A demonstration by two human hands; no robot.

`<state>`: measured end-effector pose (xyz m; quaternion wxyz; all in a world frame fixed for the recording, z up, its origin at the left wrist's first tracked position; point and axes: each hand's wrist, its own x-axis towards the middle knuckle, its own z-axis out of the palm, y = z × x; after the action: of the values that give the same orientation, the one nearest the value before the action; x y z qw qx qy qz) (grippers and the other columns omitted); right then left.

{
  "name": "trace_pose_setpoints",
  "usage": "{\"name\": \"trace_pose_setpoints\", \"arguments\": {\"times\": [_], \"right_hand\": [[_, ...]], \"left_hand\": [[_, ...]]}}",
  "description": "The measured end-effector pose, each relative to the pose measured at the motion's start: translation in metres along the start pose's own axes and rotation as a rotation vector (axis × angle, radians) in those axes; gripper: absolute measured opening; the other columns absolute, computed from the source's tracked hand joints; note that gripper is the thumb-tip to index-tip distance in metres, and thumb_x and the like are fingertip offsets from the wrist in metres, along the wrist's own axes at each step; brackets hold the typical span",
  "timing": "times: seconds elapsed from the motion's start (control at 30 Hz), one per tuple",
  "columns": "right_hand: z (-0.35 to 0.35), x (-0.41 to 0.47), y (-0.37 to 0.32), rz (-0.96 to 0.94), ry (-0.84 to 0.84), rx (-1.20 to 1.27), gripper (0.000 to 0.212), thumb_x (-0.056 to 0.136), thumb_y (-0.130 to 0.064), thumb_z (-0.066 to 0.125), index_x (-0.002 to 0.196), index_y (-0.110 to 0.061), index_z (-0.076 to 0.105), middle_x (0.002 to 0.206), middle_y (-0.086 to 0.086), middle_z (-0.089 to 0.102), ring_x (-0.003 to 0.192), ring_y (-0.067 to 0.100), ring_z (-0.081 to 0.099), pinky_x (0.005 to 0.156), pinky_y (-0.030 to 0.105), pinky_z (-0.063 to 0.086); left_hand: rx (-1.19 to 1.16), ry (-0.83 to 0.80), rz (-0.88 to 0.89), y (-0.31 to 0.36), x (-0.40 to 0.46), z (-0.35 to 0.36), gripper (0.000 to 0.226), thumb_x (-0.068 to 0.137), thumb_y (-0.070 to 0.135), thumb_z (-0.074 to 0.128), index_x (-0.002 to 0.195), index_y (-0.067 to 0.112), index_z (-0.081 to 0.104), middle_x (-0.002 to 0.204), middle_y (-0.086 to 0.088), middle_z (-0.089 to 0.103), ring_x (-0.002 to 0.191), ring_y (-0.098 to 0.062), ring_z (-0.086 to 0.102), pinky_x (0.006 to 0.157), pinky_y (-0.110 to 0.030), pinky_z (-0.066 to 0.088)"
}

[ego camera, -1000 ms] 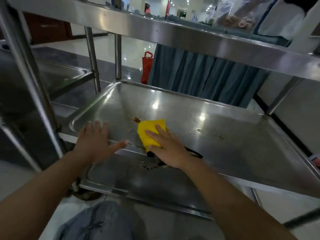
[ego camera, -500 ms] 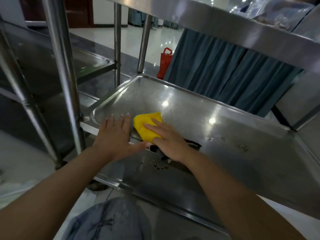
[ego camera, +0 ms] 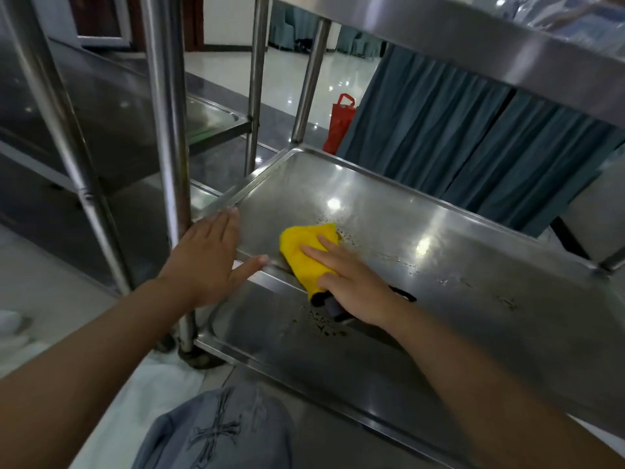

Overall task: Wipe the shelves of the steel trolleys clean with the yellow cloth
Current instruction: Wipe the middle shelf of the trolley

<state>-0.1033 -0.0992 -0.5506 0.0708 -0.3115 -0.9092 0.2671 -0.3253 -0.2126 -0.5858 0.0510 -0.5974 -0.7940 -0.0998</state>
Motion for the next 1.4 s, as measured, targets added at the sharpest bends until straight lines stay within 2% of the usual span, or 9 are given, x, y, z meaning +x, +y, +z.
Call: {"name": "trace_pose_setpoints", "arguments": {"times": [0.1, 0.3, 0.6, 0.83, 1.0, 1.1, 1.23, 1.3, 1.4], "right_hand": [[0.02, 0.059, -0.027, -0.007, 0.046, -0.002, 0.051, 0.095, -0.028, 0.041, 0.142, -0.045, 0.033, 0.159, -0.01, 0.011, 0.147, 0.021, 0.004, 0.118, 0.044, 0.004], [0.029, 0.098, -0.042, 0.004, 0.07, -0.042, 0.052, 0.094, -0.03, 0.036, 0.144, -0.043, 0.029, 0.16, -0.007, 0.01, 0.146, 0.027, 0.007, 0.117, 0.048, 0.009], [-0.009, -0.039, 0.025, 0.103, 0.133, 0.019, 0.056, 0.094, -0.019, 0.046, 0.139, -0.049, 0.034, 0.157, -0.018, 0.013, 0.144, 0.008, 0.01, 0.109, 0.022, 0.009], [0.018, 0.038, -0.022, 0.095, 0.067, -0.127, 0.052, 0.096, -0.033, 0.033, 0.146, -0.043, 0.023, 0.16, -0.007, 0.004, 0.147, 0.026, 0.002, 0.118, 0.043, 0.005], [0.013, 0.024, -0.007, 0.094, 0.128, -0.173, 0.051, 0.096, -0.033, 0.036, 0.146, -0.038, 0.027, 0.16, -0.002, 0.011, 0.143, 0.032, 0.015, 0.115, 0.046, 0.016], [-0.004, -0.019, 0.037, 0.195, 0.21, -0.122, 0.051, 0.095, -0.032, 0.039, 0.145, -0.04, 0.03, 0.16, -0.003, 0.013, 0.144, 0.028, 0.015, 0.116, 0.041, 0.015], [-0.037, -0.086, 0.099, 0.362, 0.296, -0.144, 0.051, 0.096, -0.031, 0.039, 0.145, -0.039, 0.029, 0.16, -0.001, 0.013, 0.144, 0.026, 0.017, 0.115, 0.041, 0.018], [-0.051, -0.114, 0.123, 0.468, 0.369, -0.146, 0.05, 0.097, -0.032, 0.038, 0.146, -0.037, 0.03, 0.16, 0.001, 0.014, 0.144, 0.028, 0.018, 0.114, 0.041, 0.019], [-0.054, -0.13, 0.132, 0.59, 0.428, -0.187, 0.051, 0.097, -0.034, 0.035, 0.147, -0.036, 0.027, 0.159, 0.003, 0.014, 0.143, 0.031, 0.018, 0.113, 0.041, 0.019]], "left_hand": [[0.029, -0.009, -0.019, -0.001, 0.001, 0.001, 0.111, 0.072, 0.078, -0.01, 0.152, 0.001, 0.005, 0.159, -0.017, 0.013, 0.145, -0.028, 0.018, 0.119, -0.038, 0.014], [0.019, -0.018, -0.036, -0.004, 0.007, 0.003, 0.099, 0.082, 0.075, 0.001, 0.153, 0.005, 0.003, 0.16, -0.014, 0.011, 0.146, -0.025, 0.015, 0.118, -0.035, 0.01], [-0.008, 0.011, 0.037, -0.009, 0.003, 0.005, 0.102, 0.079, 0.08, -0.007, 0.148, 0.013, 0.028, 0.156, -0.008, 0.028, 0.144, -0.023, 0.024, 0.117, -0.039, 0.016], [0.006, 0.032, 0.072, -0.014, 0.005, 0.001, 0.1, 0.08, 0.078, 0.002, 0.136, 0.009, 0.049, 0.145, -0.014, 0.045, 0.135, -0.028, 0.04, 0.111, -0.043, 0.03], [0.066, -0.002, 0.083, -0.002, 0.01, -0.014, 0.087, 0.08, 0.07, 0.007, 0.124, 0.013, 0.055, 0.121, -0.014, 0.056, 0.111, -0.03, 0.055, 0.09, -0.04, 0.043], [0.222, -0.138, 0.022, 0.02, 0.017, -0.022, 0.063, 0.087, 0.059, 0.015, 0.126, 0.022, 0.047, 0.121, -0.01, 0.053, 0.111, -0.03, 0.052, 0.09, -0.04, 0.04], [0.11, -0.15, 0.012, 0.064, 0.02, -0.021, 0.038, 0.093, 0.058, 0.028, 0.092, 0.026, 0.048, 0.112, -0.006, 0.057, 0.106, -0.027, 0.055, 0.087, -0.036, 0.04], [0.031, -0.153, 0.061, 0.092, 0.019, -0.015, 0.039, 0.093, 0.062, 0.028, 0.088, 0.026, 0.044, 0.11, -0.005, 0.055, 0.107, -0.025, 0.053, 0.088, -0.038, 0.04], [0.01, -0.156, 0.116, 0.136, 0.02, -0.005, 0.055, 0.094, 0.063, 0.024, 0.109, 0.018, 0.053, 0.126, -0.009, 0.05, 0.123, -0.028, 0.045, 0.098, -0.045, 0.038]]}}
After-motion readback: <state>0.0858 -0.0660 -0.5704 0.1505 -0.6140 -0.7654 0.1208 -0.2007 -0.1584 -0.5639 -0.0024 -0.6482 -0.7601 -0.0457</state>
